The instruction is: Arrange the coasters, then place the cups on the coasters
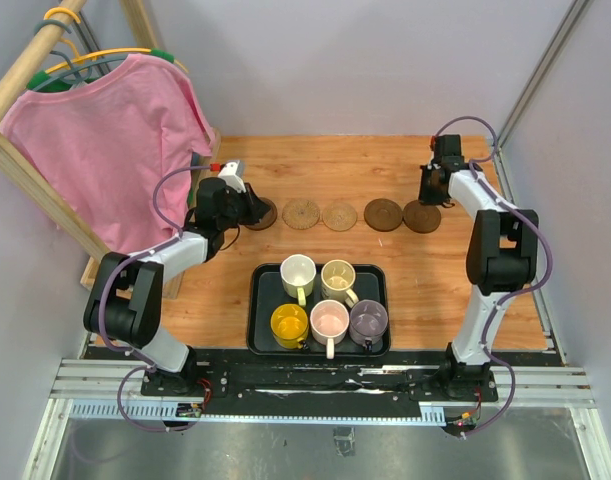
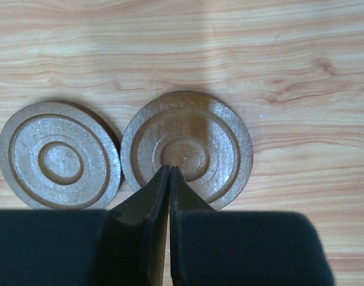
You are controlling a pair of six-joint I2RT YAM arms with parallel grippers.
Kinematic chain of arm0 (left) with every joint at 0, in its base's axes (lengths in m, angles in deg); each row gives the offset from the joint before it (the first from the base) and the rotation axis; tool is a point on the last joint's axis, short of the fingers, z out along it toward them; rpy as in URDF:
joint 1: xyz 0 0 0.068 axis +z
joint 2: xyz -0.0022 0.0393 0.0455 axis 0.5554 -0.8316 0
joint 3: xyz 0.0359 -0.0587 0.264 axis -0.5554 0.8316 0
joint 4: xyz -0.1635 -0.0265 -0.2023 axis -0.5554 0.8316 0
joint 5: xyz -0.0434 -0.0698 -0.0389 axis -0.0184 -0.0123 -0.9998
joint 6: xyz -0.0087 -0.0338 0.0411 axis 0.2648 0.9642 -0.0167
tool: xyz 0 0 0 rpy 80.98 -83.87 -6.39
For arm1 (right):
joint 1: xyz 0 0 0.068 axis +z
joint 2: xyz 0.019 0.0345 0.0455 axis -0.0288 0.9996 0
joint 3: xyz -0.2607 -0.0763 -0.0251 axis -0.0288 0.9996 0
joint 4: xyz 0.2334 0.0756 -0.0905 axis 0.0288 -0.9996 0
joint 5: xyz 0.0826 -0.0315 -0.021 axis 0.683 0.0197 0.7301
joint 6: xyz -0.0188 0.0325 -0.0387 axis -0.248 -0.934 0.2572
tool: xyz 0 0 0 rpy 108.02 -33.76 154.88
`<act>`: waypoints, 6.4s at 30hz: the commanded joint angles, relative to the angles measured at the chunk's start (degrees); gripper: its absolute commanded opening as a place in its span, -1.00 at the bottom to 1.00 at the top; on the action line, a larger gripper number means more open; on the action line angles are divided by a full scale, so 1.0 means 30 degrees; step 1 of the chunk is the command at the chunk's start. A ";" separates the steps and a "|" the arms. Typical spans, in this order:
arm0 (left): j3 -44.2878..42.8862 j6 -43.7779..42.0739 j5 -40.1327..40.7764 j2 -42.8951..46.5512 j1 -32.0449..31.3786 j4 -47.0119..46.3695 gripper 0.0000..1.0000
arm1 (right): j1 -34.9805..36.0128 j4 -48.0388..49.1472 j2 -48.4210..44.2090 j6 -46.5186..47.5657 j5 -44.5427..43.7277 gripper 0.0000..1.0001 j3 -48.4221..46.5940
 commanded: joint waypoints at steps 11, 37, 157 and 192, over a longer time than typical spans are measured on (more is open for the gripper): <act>-0.0126 -0.0130 0.0170 0.0203 -0.0124 -0.0101 -0.86 | -0.0951 -0.0223 0.1993 -0.0604 0.0547 -0.94 0.0283; -0.0356 -0.0084 0.0283 -0.0636 -0.0110 0.0098 -0.86 | -0.2036 -0.0512 0.2180 -0.1328 -0.0335 -0.99 0.0537; 0.6732 0.0667 0.2975 1.2158 -0.3976 0.3604 0.74 | 0.8097 -0.0298 -1.5725 0.0390 0.1947 0.97 1.0873; 0.6812 0.1037 0.2761 1.1273 -0.4636 0.3420 0.74 | 1.3413 -0.2498 -1.3635 0.0234 0.3607 0.30 1.2168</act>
